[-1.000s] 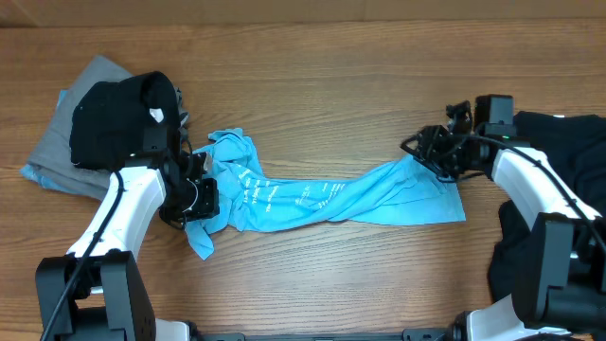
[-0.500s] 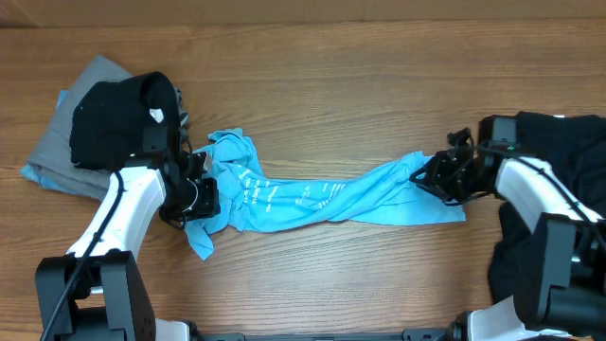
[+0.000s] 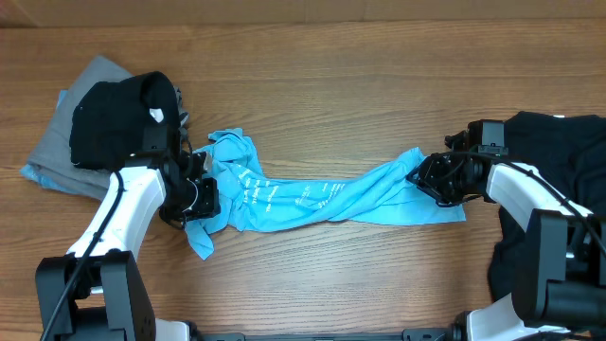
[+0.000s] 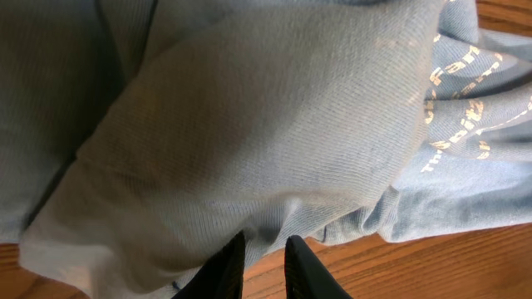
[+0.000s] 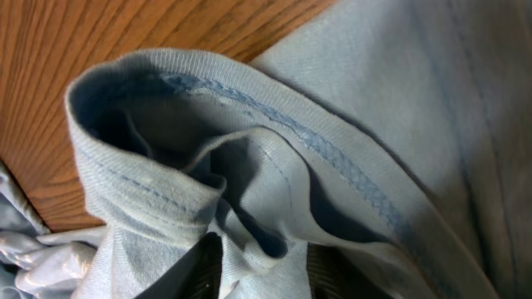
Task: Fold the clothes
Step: 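Hold the T-shirt with left gripper and pull right end rightward with right gripper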
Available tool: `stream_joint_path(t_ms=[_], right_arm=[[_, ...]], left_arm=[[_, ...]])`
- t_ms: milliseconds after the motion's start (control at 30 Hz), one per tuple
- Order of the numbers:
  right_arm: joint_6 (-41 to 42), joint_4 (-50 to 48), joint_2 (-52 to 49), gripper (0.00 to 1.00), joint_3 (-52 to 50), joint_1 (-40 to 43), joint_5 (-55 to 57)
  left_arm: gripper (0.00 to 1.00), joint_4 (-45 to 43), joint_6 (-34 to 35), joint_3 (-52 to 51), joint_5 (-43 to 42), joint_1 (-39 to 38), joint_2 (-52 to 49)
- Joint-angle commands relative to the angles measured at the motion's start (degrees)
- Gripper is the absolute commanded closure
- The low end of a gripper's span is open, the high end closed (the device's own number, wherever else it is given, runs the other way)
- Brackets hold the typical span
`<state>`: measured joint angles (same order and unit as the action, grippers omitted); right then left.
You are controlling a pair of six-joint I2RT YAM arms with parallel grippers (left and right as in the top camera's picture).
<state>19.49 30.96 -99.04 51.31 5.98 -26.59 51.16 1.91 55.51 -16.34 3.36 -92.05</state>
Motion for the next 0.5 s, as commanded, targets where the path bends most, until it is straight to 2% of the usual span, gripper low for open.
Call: stream_joint_path(t_ms=[0, 167, 267, 333, 467], right_arm=[[0.3, -1.2, -0.4, 0.68, -0.4, 0.0, -1.2], [0.3, -2.0, -0.6, 0.75, -0.4, 0.0, -1.5], [0.3, -1.9, -0.7, 0.90, -0.4, 0.0, -2.0], [0.3, -2.0, -0.7, 0.96, -0.4, 0.0, -4.1], [0.3, -1.9, -0.4, 0.96, -0.1, 0.2, -7.8]], left_arm=[[0.79, 0.0, -0.2, -0.4, -0.7, -0.1, 0.5], [0.79, 0.3, -0.2, -0.4, -0.7, -0.1, 0.5], [0.79, 0.4, -0.2, -0.4, -0.7, -0.1, 0.4], [0.79, 0.4, -0.2, -0.4, -0.7, -0.1, 0.5], [0.79, 0.4, -0.2, -0.4, -0.7, -0.1, 0.5]])
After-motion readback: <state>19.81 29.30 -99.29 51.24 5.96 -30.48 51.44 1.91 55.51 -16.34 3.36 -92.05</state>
